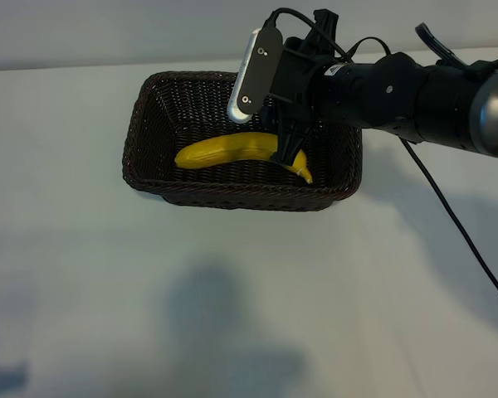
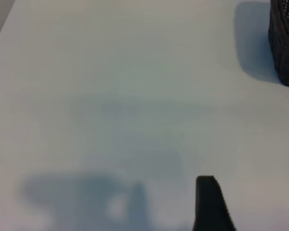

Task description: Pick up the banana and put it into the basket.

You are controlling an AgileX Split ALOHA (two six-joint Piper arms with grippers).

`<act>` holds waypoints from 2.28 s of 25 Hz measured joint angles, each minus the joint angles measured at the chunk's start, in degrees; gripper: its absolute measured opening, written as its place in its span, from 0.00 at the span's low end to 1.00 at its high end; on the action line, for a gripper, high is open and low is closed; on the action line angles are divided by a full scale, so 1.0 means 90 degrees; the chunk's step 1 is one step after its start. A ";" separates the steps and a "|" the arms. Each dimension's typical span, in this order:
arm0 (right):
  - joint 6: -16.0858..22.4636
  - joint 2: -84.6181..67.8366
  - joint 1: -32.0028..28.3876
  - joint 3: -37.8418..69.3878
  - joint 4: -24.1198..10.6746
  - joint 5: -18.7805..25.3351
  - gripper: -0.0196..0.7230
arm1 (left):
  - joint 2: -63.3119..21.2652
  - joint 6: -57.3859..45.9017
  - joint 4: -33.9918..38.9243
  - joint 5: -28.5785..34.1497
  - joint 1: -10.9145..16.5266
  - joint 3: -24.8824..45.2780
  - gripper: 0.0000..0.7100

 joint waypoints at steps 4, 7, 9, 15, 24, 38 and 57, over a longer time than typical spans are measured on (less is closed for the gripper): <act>0.0022 -0.0009 -0.0008 0.0000 0.0067 -0.0070 0.76 | 0.0000 0.0000 0.0000 0.0000 0.0000 0.0000 0.63; 0.0115 -0.0023 -0.0092 0.0000 0.0295 -0.0112 0.76 | 0.0000 0.0000 0.0000 0.0000 0.0000 0.0000 0.63; 0.0159 -0.0035 -0.0217 0.0000 0.0489 -0.0112 0.76 | 0.0000 0.0000 0.0000 0.0000 0.0000 0.0000 0.63; 0.0193 -0.0055 -0.0707 0.0000 0.0902 -0.0140 0.76 | 0.0000 0.0000 0.0000 0.0000 0.0000 0.0000 0.63; 0.0226 -0.0055 -0.1575 0.0110 0.1324 -0.0159 0.75 | 0.0000 0.0000 0.0000 0.0000 0.0000 0.0000 0.63; 0.0278 -0.0173 -0.2914 0.0318 0.2531 -0.0082 0.73 | 0.0000 0.0018 0.0002 0.0000 0.0000 0.0000 0.63; 0.3638 -0.0488 -0.4531 0.0318 0.0213 0.2982 0.73 | 0.0000 0.0018 0.0002 0.0000 0.0000 0.0000 0.63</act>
